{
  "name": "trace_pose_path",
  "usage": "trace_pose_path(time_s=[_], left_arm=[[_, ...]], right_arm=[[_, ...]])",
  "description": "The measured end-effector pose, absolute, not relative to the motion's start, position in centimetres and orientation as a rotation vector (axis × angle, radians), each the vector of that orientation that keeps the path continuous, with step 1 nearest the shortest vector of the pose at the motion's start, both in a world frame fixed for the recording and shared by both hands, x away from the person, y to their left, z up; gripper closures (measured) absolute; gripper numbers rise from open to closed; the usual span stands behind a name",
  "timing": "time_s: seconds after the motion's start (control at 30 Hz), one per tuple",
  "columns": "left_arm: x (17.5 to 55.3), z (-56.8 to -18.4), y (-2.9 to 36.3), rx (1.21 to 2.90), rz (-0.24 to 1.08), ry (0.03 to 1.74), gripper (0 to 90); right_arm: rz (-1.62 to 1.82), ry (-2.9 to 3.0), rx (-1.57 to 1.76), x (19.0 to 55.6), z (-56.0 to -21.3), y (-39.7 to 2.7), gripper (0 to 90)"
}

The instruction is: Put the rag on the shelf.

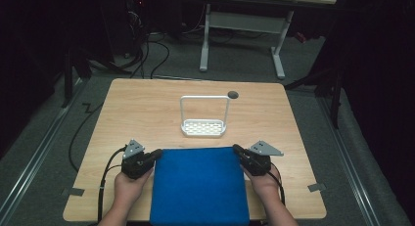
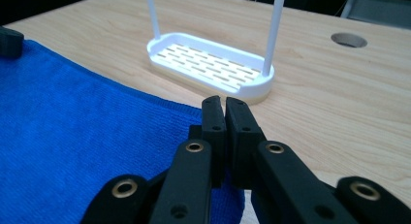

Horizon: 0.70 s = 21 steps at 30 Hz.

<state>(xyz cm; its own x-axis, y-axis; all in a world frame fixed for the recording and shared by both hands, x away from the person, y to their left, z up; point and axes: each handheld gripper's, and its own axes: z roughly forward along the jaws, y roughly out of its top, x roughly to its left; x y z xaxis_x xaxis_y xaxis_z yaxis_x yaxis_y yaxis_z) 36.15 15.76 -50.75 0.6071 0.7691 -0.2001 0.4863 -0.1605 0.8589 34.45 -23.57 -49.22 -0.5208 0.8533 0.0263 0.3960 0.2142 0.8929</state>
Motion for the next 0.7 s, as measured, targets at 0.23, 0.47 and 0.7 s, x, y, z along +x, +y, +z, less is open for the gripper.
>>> trace_pose_path(time_s=[0.23, 0.47, 0.7], left_arm=[[35.5, -49.7, 15.5, 1.787, 0.384, 0.989, 87.4], [35.2, -48.3, 15.5, 1.749, 0.418, 0.955, 87.4], [35.5, -47.6, 15.7, 1.737, 0.436, 0.945, 87.4]], right_arm=[[1.292, 1.98, 1.133, 34.1, -48.6, -23.4, 88.1], [1.336, 1.92, 1.121, 34.0, -47.5, -23.2, 88.1], [1.358, 1.878, 1.109, 34.1, -46.5, -23.1, 88.2]])
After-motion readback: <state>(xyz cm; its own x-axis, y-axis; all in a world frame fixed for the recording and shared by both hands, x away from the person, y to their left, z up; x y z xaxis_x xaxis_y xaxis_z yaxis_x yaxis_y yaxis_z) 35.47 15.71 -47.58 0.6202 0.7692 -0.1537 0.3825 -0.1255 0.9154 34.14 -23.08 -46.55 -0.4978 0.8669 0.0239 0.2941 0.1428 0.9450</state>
